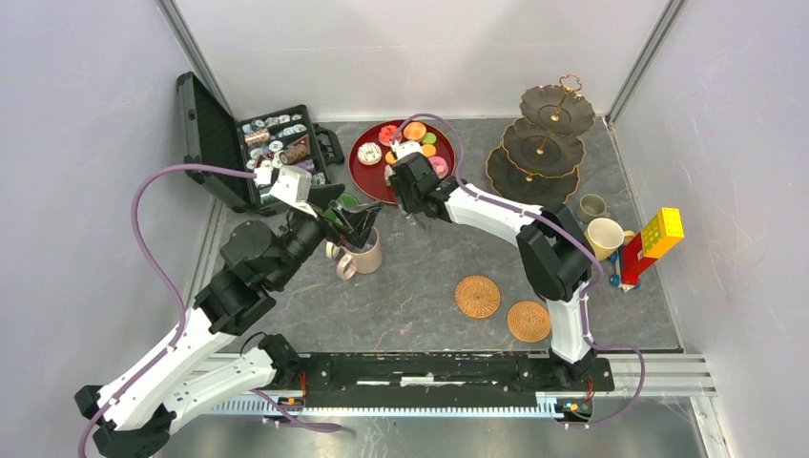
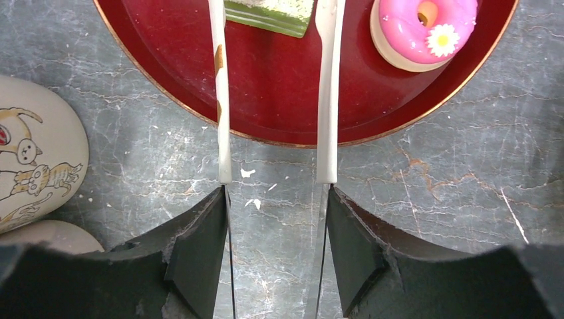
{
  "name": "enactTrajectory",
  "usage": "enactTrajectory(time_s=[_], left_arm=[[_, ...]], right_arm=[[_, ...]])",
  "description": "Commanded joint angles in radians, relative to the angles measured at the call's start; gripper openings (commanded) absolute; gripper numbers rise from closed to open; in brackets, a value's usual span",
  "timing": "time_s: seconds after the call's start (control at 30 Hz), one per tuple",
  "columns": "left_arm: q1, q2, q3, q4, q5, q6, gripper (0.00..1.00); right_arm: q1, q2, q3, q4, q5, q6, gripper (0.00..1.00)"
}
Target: Serve the afternoon tea
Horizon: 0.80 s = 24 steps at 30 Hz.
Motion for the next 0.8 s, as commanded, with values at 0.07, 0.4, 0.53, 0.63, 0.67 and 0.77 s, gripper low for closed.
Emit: enactTrajectory(time_s=[0.07,0.4,0.53,0.63,0.67,0.77], left_arm=[[-0.010,-0.006,0.034,0.014,-0.027,0.072,1.00],[-0.013,0.004,0.033,0.014,-0.016,0.069,1.00],[-0.013,0.007,0.033,0.014,-0.014,0.068,1.00],[-0.013,0.011,0.034,0.015,-0.012,0.068,1.00],[-0.013,0.012,0.033,0.016,-0.012,0.068,1.00],[-0.013,0.014,0.034,0.014,-0.011,0.068,1.00]], right_arm=[[0.001,-0.004,0.036,0.018,0.052,0.003,0.61],[0.013,0.019,0.034,0.050,0.000,0.002,0.61],[0.015,0.029,0.042,0.059,-0.013,0.013,0.62],[0.017,0.039,0.051,0.062,-0.021,0.022,0.62],[0.020,0.041,0.054,0.062,-0.019,0.025,0.62],[0.019,0.053,0.063,0.059,-0.020,0.035,0.62]])
